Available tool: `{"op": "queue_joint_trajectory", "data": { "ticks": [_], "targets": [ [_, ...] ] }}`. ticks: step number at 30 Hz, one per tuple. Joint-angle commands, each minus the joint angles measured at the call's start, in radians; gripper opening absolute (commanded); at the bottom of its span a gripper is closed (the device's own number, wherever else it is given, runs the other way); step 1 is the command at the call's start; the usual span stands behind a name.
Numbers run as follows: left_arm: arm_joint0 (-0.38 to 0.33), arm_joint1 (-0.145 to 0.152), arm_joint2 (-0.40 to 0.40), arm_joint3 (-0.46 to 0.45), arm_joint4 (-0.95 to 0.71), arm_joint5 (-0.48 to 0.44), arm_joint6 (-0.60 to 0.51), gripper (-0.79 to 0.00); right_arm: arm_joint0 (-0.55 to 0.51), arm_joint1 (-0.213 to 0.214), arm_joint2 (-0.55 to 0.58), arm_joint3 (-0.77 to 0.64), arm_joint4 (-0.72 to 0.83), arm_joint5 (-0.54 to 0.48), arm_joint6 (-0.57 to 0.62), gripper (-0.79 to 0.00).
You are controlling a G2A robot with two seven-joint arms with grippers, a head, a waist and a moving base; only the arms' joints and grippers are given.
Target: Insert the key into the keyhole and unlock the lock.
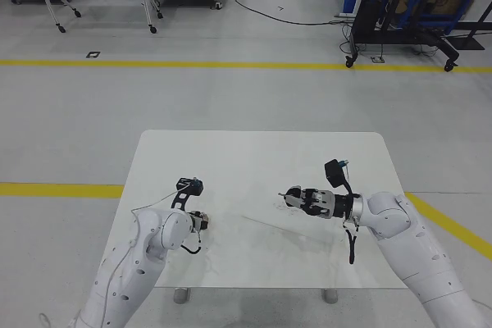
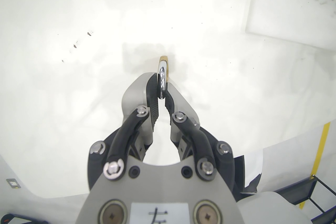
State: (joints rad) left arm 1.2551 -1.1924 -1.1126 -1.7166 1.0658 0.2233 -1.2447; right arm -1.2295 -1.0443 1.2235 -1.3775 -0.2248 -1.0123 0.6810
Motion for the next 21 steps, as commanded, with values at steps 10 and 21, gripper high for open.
{"op": "queue_joint_trajectory", "data": {
  "ticks": [10, 21],
  "targets": [
    [-0.014, -0.003, 0.017, 0.014, -0.007, -0.029, -0.013, -0.597, 0.0, 0.0, 0.0, 0.0, 0.0, 0.0, 0.0, -0.785],
    [-0.03, -0.006, 0.023, 0.041, -0.006, -0.049, 0.003, -0.64, 0.0, 0.0, 0.0, 0.0, 0.0, 0.0, 0.0, -0.785]
  ]
}}
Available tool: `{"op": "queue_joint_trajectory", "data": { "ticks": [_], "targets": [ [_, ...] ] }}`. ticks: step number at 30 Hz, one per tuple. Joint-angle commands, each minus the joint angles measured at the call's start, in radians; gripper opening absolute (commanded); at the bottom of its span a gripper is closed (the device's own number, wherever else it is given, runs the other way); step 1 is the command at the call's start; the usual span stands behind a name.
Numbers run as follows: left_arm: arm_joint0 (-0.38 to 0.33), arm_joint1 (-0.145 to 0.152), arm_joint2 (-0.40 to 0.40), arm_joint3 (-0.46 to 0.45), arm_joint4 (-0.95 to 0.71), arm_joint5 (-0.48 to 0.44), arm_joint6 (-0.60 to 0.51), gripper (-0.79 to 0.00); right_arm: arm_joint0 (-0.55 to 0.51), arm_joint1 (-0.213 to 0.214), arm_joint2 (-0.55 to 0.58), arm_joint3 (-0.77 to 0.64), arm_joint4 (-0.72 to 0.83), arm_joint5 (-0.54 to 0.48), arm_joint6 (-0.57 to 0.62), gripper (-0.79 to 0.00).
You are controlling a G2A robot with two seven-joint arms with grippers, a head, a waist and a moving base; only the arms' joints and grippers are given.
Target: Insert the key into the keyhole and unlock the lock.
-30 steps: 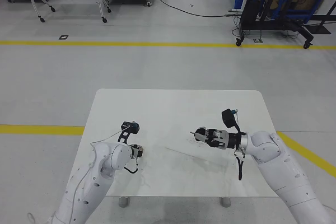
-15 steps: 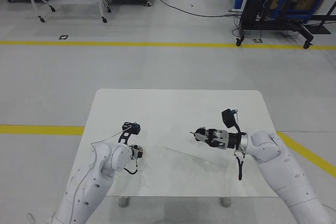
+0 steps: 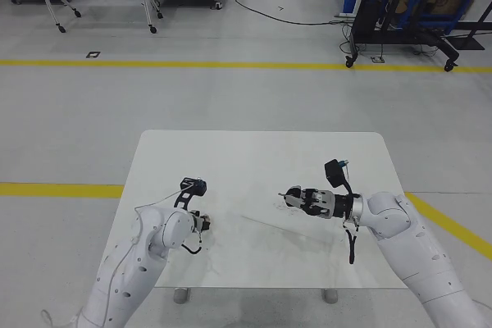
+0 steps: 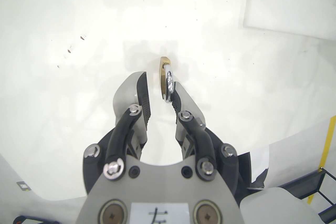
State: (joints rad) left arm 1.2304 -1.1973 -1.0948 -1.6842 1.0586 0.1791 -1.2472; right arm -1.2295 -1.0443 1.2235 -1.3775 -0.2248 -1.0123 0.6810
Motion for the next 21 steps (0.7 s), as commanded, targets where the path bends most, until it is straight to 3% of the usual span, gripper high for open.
{"op": "queue_joint_trajectory", "data": {
  "ticks": [1, 5, 7, 21],
  "targets": [
    [-0.012, -0.003, 0.01, 0.017, -0.002, -0.011, 0.01, -0.656, 0.0, 0.0, 0.0, 0.0, 0.0, 0.0, 0.0, -0.785],
    [-0.041, -0.009, 0.03, 0.054, -0.015, -0.024, 0.029, -0.686, 0.0, 0.0, 0.0, 0.0, 0.0, 0.0, 0.0, -0.785],
    [-0.055, -0.013, 0.04, 0.073, -0.026, -0.028, 0.032, -0.785, 0.0, 0.0, 0.0, 0.0, 0.0, 0.0, 0.0, -0.785],
    [-0.016, -0.002, 0.0, 0.019, -0.024, -0.036, -0.017, -0.785, 0.0, 0.0, 0.0, 0.0, 0.0, 0.0, 0.0, -0.785]
  ]
}}
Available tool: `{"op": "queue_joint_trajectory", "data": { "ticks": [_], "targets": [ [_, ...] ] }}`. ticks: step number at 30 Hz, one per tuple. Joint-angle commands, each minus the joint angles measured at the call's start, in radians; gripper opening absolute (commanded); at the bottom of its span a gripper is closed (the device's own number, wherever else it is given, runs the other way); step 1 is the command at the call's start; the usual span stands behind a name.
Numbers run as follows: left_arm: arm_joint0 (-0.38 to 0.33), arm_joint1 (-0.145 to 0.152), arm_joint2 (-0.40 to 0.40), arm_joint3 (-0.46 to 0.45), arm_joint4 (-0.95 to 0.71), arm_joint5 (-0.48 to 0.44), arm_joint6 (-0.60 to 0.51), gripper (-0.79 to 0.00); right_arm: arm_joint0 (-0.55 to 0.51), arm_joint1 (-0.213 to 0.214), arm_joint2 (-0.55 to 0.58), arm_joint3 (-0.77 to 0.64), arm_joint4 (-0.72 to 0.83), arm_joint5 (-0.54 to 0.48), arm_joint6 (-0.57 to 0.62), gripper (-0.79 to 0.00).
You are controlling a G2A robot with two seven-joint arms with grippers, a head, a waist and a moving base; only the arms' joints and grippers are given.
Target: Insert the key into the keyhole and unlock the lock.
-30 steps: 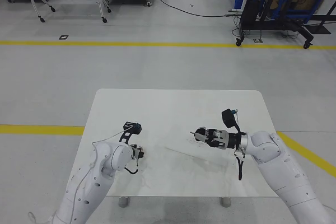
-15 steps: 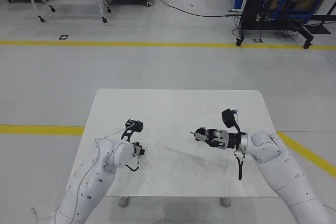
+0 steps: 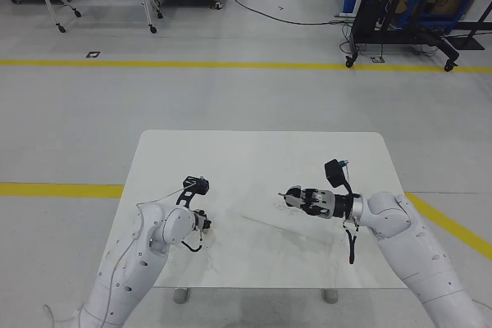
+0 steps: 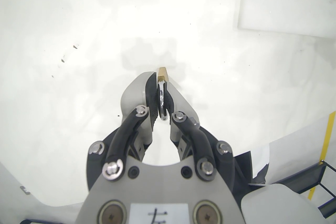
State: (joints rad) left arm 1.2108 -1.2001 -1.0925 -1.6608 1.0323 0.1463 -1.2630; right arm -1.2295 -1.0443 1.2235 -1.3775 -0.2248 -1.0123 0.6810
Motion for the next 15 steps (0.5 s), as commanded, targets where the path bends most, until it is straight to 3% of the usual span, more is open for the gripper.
{"op": "queue_joint_trajectory", "data": {
  "ticks": [1, 7, 9, 15],
  "targets": [
    [0.006, 0.002, -0.004, -0.008, 0.005, -0.006, -0.002, -0.785, 0.0, 0.0, 0.0, 0.0, 0.0, 0.0, 0.0, -0.785],
    [0.004, 0.003, 0.001, -0.018, 0.018, -0.022, -0.011, -0.785, 0.0, 0.0, 0.0, 0.0, 0.0, 0.0, 0.0, -0.785],
    [-0.001, 0.002, 0.009, -0.015, 0.021, -0.026, -0.015, -0.696, 0.0, 0.0, 0.0, 0.0, 0.0, 0.0, 0.0, -0.785],
    [-0.012, -0.001, 0.028, -0.013, 0.026, -0.026, -0.034, -0.683, 0.0, 0.0, 0.0, 0.0, 0.0, 0.0, 0.0, -0.785]
  ]
}}
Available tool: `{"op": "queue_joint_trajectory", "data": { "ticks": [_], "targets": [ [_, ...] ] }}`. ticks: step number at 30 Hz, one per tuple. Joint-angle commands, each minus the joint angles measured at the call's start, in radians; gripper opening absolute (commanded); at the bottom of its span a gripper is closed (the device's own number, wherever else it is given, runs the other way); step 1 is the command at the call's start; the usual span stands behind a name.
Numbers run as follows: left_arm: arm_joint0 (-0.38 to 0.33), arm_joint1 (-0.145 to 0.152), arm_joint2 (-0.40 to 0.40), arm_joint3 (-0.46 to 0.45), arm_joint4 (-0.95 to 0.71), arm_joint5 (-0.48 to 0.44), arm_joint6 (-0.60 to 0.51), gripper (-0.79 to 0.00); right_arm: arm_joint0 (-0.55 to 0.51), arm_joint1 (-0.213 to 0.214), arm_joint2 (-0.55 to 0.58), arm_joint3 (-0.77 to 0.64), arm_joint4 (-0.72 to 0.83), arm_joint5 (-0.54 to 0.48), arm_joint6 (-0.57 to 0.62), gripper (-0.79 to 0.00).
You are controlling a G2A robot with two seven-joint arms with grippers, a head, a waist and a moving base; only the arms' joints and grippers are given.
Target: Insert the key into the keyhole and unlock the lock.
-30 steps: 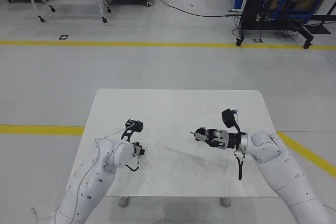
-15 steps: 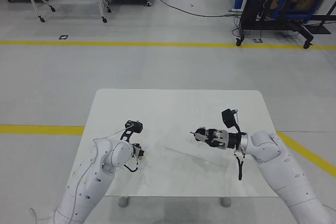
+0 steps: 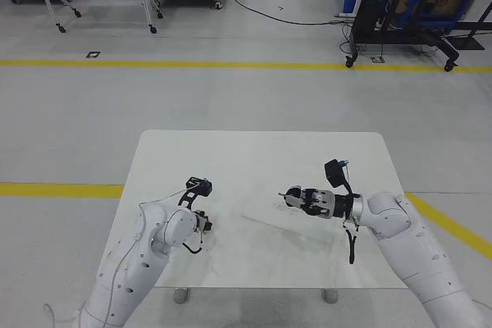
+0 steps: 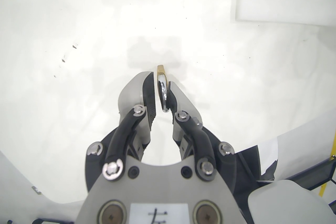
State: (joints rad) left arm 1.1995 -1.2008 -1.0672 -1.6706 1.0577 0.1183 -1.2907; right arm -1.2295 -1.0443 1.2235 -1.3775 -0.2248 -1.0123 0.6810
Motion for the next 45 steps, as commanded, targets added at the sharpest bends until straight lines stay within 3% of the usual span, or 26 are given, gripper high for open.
{"op": "queue_joint_trajectory", "data": {
  "ticks": [1, 6, 8, 19, 22, 28, 34, 38, 41, 45],
  "targets": [
    [-0.002, 0.0, 0.005, -0.006, 0.005, 0.003, -0.012, -0.68, 0.0, 0.0, 0.0, 0.0, 0.0, 0.0, 0.0, -0.785],
    [-0.004, -0.001, 0.007, -0.012, 0.013, 0.006, -0.021, -0.711, 0.0, 0.0, 0.0, 0.0, 0.0, 0.0, 0.0, -0.785],
    [-0.007, -0.001, 0.008, -0.007, 0.012, 0.004, -0.02, -0.785, 0.0, 0.0, 0.0, 0.0, 0.0, 0.0, 0.0, -0.785],
    [-0.015, -0.001, 0.004, 0.032, 0.013, 0.0, -0.013, -0.785, 0.0, 0.0, 0.0, 0.0, 0.0, 0.0, 0.0, -0.785],
    [0.001, 0.001, -0.014, 0.008, 0.015, 0.003, 0.048, -0.785, 0.0, 0.0, 0.0, 0.0, 0.0, 0.0, 0.0, -0.785],
    [0.084, 0.009, -0.051, -0.117, 0.025, -0.07, 0.298, -0.785, 0.0, 0.0, 0.0, 0.0, 0.0, 0.0, 0.0, -0.785],
    [0.086, 0.008, -0.05, -0.12, 0.017, -0.074, 0.306, -0.785, 0.0, 0.0, 0.0, 0.0, 0.0, 0.0, 0.0, -0.785],
    [0.094, -0.005, -0.074, -0.075, -0.227, -0.132, 0.483, -0.785, -0.004, -0.005, -0.022, -0.017, 0.018, 0.014, -0.033, -0.785],
    [0.074, -0.021, -0.126, 0.012, -0.56, -0.178, 0.599, -0.785, 0.022, -0.022, -0.073, 0.0, 0.023, 0.042, -0.092, -0.785],
    [0.016, -0.032, -0.144, 0.141, -0.8, -0.271, 0.595, -0.785, 0.08, -0.05, -0.149, 0.056, 0.02, 0.04, -0.171, -0.785]
  ]
}}
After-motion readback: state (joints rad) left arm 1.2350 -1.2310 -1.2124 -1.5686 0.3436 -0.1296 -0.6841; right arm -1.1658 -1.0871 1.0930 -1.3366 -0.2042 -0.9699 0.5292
